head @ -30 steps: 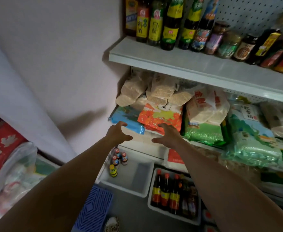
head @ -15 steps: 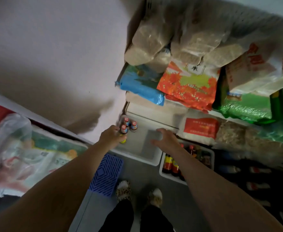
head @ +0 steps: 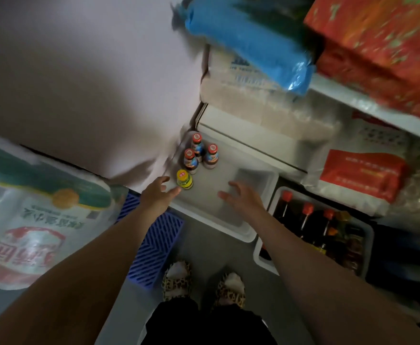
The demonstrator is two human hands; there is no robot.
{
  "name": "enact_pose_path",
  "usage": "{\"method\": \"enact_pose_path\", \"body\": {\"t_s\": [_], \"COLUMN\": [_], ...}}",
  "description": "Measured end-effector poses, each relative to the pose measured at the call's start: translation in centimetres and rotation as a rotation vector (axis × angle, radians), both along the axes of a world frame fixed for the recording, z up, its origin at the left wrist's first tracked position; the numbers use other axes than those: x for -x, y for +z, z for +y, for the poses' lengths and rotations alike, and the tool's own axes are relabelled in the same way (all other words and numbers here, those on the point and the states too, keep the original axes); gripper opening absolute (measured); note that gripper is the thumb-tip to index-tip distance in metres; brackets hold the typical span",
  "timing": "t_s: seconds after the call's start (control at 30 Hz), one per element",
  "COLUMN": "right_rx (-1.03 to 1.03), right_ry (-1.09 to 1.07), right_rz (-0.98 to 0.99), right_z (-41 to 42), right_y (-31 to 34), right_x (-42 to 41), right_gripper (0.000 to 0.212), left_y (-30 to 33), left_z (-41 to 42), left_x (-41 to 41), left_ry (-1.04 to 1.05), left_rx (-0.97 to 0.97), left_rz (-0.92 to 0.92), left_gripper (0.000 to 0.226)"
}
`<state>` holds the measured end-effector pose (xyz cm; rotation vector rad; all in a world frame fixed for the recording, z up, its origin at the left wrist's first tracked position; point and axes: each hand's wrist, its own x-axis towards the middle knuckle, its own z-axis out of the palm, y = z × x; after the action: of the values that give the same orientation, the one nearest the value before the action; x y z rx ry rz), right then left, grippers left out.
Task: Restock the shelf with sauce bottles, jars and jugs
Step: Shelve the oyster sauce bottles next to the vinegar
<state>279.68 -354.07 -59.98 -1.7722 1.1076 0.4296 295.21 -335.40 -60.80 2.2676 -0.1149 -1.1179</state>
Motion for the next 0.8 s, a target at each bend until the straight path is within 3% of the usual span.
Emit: {"method": "enact_pose_path", "body": {"t_s": [0.2, 0.33, 0.47, 0.6, 0.8], "right_rx": [-0.023, 0.057, 0.066, 0.022, -0.010], "right_ry": [-0.153, -0.162, -0.136, -0.118, -0.124], "right_rz": [-0.195, -0.329, -0.425, -0.533, -0.647], "right_z": [-2.0, -4.5, -6.3, -6.8, -7.2], "right_y": [-13.9, -22.0, -26.8, -28.5, -30.8], "right_x": [-3.4, -6.2, -8.0, -8.8, -9.9], "right_gripper": [0.068, 0.070, 0.080, 0.082, 0.076], "left_y": [-13.8, -20.6, -23.0, -24.9, -26.3], "left_z": [-0.5, -0.4, -0.7, -1.0, -1.6], "left_x": [-2.3, -4.1, -4.7, -4.7, -4.1], "left_ry": [0.053, -0.077, -0.197, -0.155, -0.100], "left_rx": [0.191, 0.427, 0.505, 0.569, 0.522], "left_rz": [0.043, 0.096, 0.067, 0.095, -0.091], "left_gripper": [0.069, 0.086, 0.083, 0.084, 0.068]}}
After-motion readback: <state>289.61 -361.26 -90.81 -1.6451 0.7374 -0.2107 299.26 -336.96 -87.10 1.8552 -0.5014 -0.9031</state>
